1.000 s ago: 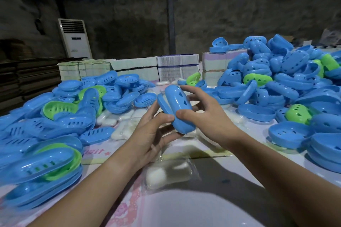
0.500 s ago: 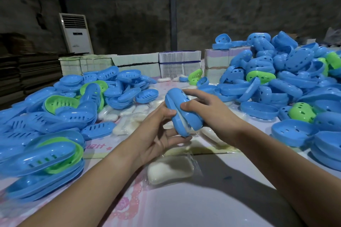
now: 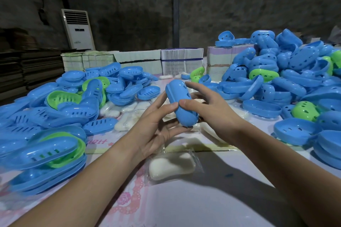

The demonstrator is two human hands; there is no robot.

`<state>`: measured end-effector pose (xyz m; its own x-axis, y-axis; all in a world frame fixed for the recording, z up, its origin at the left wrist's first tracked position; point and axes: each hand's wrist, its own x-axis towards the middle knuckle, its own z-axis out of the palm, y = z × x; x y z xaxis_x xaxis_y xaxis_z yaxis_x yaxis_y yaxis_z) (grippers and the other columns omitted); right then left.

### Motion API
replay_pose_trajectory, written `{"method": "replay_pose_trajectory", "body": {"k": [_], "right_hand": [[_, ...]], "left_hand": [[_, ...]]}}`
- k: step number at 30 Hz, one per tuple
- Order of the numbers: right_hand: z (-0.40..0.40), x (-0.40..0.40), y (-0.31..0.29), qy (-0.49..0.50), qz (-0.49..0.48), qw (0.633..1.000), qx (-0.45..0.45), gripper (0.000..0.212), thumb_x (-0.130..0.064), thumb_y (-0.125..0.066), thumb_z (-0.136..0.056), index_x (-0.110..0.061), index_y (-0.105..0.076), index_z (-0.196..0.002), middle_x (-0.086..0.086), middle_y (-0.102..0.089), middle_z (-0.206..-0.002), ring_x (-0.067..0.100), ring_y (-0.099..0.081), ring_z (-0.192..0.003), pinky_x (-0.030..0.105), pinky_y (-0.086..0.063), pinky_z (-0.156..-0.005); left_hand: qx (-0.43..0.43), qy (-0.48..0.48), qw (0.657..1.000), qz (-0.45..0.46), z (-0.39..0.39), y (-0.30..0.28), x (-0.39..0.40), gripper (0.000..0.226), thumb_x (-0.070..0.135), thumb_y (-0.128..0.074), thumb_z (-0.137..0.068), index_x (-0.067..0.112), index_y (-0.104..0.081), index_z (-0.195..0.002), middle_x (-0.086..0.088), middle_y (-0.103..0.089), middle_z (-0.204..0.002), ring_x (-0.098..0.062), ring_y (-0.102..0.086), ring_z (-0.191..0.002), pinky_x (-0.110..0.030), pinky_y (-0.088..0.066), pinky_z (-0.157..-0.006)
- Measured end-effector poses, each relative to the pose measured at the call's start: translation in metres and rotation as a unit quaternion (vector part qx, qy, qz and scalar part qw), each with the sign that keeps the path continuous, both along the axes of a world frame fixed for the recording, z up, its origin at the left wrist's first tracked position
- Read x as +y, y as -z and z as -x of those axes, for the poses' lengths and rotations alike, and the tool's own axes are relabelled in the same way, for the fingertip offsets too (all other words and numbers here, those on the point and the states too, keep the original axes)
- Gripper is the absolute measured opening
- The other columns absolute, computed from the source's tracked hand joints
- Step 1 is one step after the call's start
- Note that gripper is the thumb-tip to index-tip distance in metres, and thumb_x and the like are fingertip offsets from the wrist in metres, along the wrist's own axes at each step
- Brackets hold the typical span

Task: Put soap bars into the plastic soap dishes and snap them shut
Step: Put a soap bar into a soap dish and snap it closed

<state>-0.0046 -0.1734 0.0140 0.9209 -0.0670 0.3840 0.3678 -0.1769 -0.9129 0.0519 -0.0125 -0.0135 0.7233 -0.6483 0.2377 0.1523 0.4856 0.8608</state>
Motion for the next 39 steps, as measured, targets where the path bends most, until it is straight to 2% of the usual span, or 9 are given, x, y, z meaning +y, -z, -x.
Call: {"method": "replay_pose_trajectory", "body": {"k": [8,14,18,21,24,30,34,37,39], "right_hand": [[0.003,0.0,-0.001,-0.009,0.002,0.999,-0.036,0.052,-0.022,-0.072,-0.089,-0.035,-0.055,-0.136,-0.004,-0.059,-0.118,-0.003,-0.067,-0.083,0.012,-0.051,-0.067],[0.005,-0.005,-0.002,-0.023,0.035,0.998,-0.046,0.044,-0.022,-0.071,-0.089,-0.047,-0.056,-0.122,-0.011,-0.059,-0.12,-0.002,-0.066,-0.09,0.012,-0.052,-0.072],[0.005,-0.009,-0.004,-0.02,0.047,0.998,-0.043,0.048,-0.026,-0.073,-0.087,-0.047,-0.056,-0.126,-0.007,-0.059,-0.127,0.006,-0.064,-0.104,0.018,-0.054,-0.08],[0.001,-0.009,0.0,-0.028,0.037,0.998,-0.03,0.056,-0.031,-0.074,-0.086,-0.043,-0.053,-0.137,-0.003,-0.06,-0.131,0.004,-0.062,-0.113,0.029,-0.054,-0.093],[-0.002,-0.011,0.003,-0.073,-0.002,0.997,-0.006,0.065,-0.034,-0.072,-0.083,-0.042,-0.047,-0.143,0.003,-0.065,-0.127,0.016,-0.065,-0.115,0.039,-0.052,-0.098],[-0.008,-0.014,0.007,-0.051,-0.014,0.999,-0.007,0.065,-0.033,-0.076,-0.079,-0.042,-0.051,-0.139,0.006,-0.07,-0.115,0.022,-0.067,-0.11,0.036,-0.053,-0.093],[-0.005,-0.013,0.004,0.03,0.008,0.999,-0.022,0.063,-0.043,-0.077,-0.067,-0.049,-0.06,-0.126,-0.004,-0.072,-0.106,0.014,-0.069,-0.1,0.023,-0.054,-0.076],[-0.003,-0.021,-0.003,0.086,0.0,0.996,-0.011,0.062,-0.044,-0.078,-0.063,-0.049,-0.062,-0.122,0.005,-0.067,-0.11,0.016,-0.069,-0.095,0.019,-0.052,-0.07],[0.004,-0.032,-0.005,0.115,-0.004,0.993,0.003,0.06,-0.042,-0.078,-0.062,-0.048,-0.064,-0.12,0.007,-0.066,-0.109,0.012,-0.069,-0.086,0.016,-0.051,-0.065]], "left_hand": [[-0.021,-0.019,1.0,0.011,0.001,0.0,0.001,0.064,0.013,-0.069,-0.088,0.028,-0.051,-0.147,-0.012,-0.069,-0.131,-0.034,-0.07,-0.113,-0.042,-0.061,-0.08],[-0.035,-0.038,0.999,0.001,0.003,-0.001,0.001,0.069,0.012,-0.07,-0.081,0.031,-0.051,-0.145,-0.016,-0.067,-0.132,-0.032,-0.069,-0.114,-0.044,-0.062,-0.079],[-0.048,-0.042,0.998,-0.02,0.005,-0.004,0.002,0.072,0.014,-0.071,-0.081,0.032,-0.048,-0.148,-0.016,-0.065,-0.134,-0.03,-0.07,-0.113,-0.042,-0.062,-0.079],[-0.053,-0.06,0.997,-0.023,0.007,-0.005,0.001,0.073,0.017,-0.074,-0.079,0.033,-0.05,-0.146,-0.014,-0.068,-0.131,-0.03,-0.071,-0.111,-0.04,-0.062,-0.077],[-0.07,-0.086,0.993,-0.03,0.009,-0.007,-0.001,0.07,0.022,-0.079,-0.073,0.041,-0.054,-0.137,-0.008,-0.071,-0.126,-0.029,-0.073,-0.107,-0.037,-0.062,-0.073],[-0.093,-0.087,0.988,-0.082,0.01,-0.008,-0.002,0.07,0.037,-0.08,-0.069,0.051,-0.053,-0.132,0.004,-0.073,-0.122,-0.022,-0.074,-0.106,-0.034,-0.061,-0.071],[-0.108,-0.092,0.983,-0.114,0.007,-0.007,-0.001,0.077,0.045,-0.083,-0.06,0.053,-0.052,-0.13,0.011,-0.074,-0.117,-0.018,-0.073,-0.107,-0.035,-0.062,-0.075],[-0.094,-0.116,0.982,-0.114,0.006,-0.009,0.0,0.088,0.043,-0.085,-0.056,0.044,-0.051,-0.137,0.007,-0.074,-0.115,-0.017,-0.075,-0.101,-0.032,-0.061,-0.07],[-0.093,-0.124,0.982,-0.108,0.006,-0.01,0.001,0.076,0.038,-0.082,-0.061,0.039,-0.057,-0.132,-0.001,-0.073,-0.118,-0.017,-0.075,-0.098,-0.031,-0.061,-0.068]]}}
